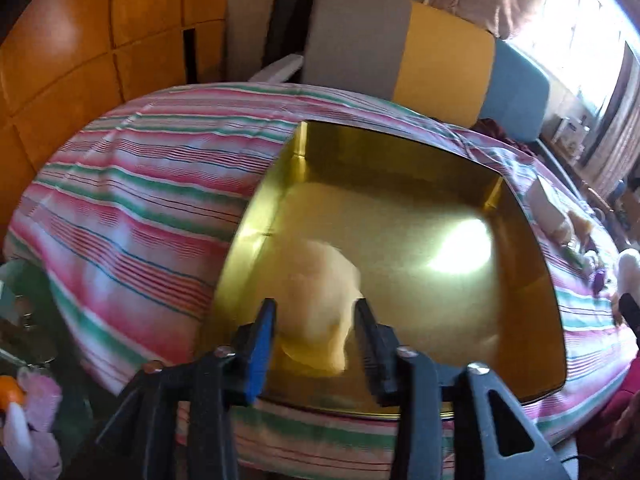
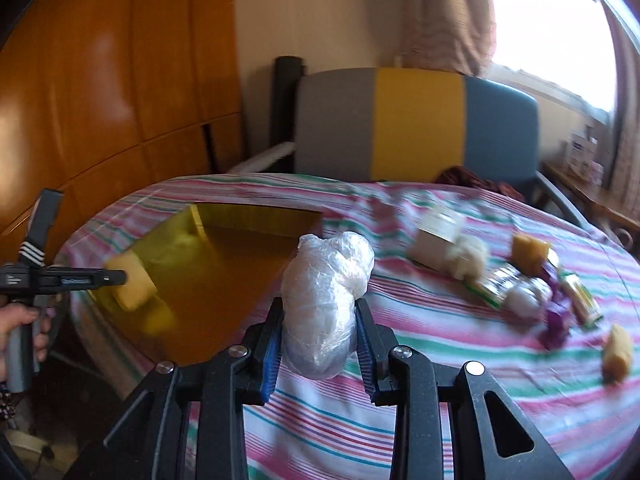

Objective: Organize objects
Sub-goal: 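Carry both items to the gold tray while the left tool releases the sponge inside, then lower the wrapped ball into the tray beside the sponge and open the right tool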

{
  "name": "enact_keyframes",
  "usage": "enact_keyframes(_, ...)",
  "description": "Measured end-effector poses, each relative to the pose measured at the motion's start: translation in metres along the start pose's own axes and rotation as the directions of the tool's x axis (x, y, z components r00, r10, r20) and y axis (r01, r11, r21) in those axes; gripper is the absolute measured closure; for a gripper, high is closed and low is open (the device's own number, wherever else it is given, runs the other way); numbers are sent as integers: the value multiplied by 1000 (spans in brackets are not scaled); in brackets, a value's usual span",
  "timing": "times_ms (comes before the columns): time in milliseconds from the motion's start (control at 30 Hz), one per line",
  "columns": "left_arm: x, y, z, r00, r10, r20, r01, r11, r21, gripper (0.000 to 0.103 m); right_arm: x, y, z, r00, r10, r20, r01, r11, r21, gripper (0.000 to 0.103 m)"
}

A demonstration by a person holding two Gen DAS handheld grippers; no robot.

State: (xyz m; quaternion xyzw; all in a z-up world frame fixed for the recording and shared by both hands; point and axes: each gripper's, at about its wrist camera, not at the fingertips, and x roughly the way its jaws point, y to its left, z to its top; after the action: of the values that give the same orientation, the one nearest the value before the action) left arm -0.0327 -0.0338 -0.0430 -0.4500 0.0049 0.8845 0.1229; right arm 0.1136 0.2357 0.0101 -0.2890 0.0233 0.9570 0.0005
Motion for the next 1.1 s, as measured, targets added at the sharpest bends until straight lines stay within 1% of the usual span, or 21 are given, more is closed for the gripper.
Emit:
enact_keyframes(33, -2, 1, 0, 1000, 10, 3, -10, 1000, -4, 50, 2, 5, 2, 1000, 13, -1, -13, 1000, -8, 70)
enact_keyframes(100, -8, 5, 2, 999, 26, 24, -26, 999, -19, 20, 7, 18, 7, 999, 44, -5, -44, 999, -27, 69)
enact_keyframes(133, -12, 8, 3, 999, 21, 43, -19, 999, -30, 18, 10, 24, 9, 998, 60, -8, -61, 998, -36, 69)
enact_keyframes(200, -24, 17, 5, 994, 18, 108, -9, 997, -82, 18, 15, 35, 12, 996, 91, -21, -92, 995, -45, 68)
enact_keyframes(300, -40, 34, 9, 983, 41, 180, -10, 986, -169, 18, 24, 53, 14, 990, 136, -45, -138, 989, -57, 68)
enact_keyframes(367, -45, 42, 10, 976, 54, 211, -8, 977, -214, 18, 33, 65, 15, 985, 157, -74, -162, 984, -73, 68)
enact_keyframes(433, -52, 50, 8, 968, 78, 239, -10, 962, -273, 18, 41, 76, 14, 978, 179, -102, -188, 978, -86, 67)
enact_keyframes(533, -57, 58, 6, 964, 66, 256, 25, 941, -338, 18, 58, 94, 14, 967, 208, -147, -223, 970, -95, 67)
enact_keyframes(600, -57, 57, 4, 964, 52, 262, 44, 937, -346, 18, 71, 105, 15, 956, 233, -181, -250, 965, -80, 67)
enact_keyframes(667, -57, 54, 3, 963, 52, 263, 42, 939, -341, 18, 85, 111, 14, 945, 240, -221, -259, 964, -57, 67)
enact_keyframes(800, -56, 48, 2, 964, 47, 261, 43, 944, -327, 18, 117, 125, 11, 912, 269, -310, -282, 959, 4, 67)
enact_keyframes(900, -55, 46, 2, 966, 44, 257, 42, 946, -320, 18, 134, 133, 7, 888, 293, -355, -295, 954, 50, 67)
enact_keyframes(933, -55, 46, 3, 965, 48, 257, 39, 946, -322, 18, 139, 133, 7, 881, 304, -362, -301, 951, 66, 64)
enact_keyframes(967, -56, 46, 3, 965, 49, 258, 39, 945, -326, 18, 141, 133, 6, 879, 312, -361, -302, 949, 85, 57)
enact_keyframes(1067, -58, 50, 2, 962, 46, 269, 52, 937, -345, 18, 139, 131, 7, 883, 332, -333, -312, 943, 112, 42)
enact_keyframes(1100, -58, 50, 2, 961, 48, 274, 54, 935, -350, 18, 137, 130, 7, 886, 332, -324, -313, 943, 110, 41)
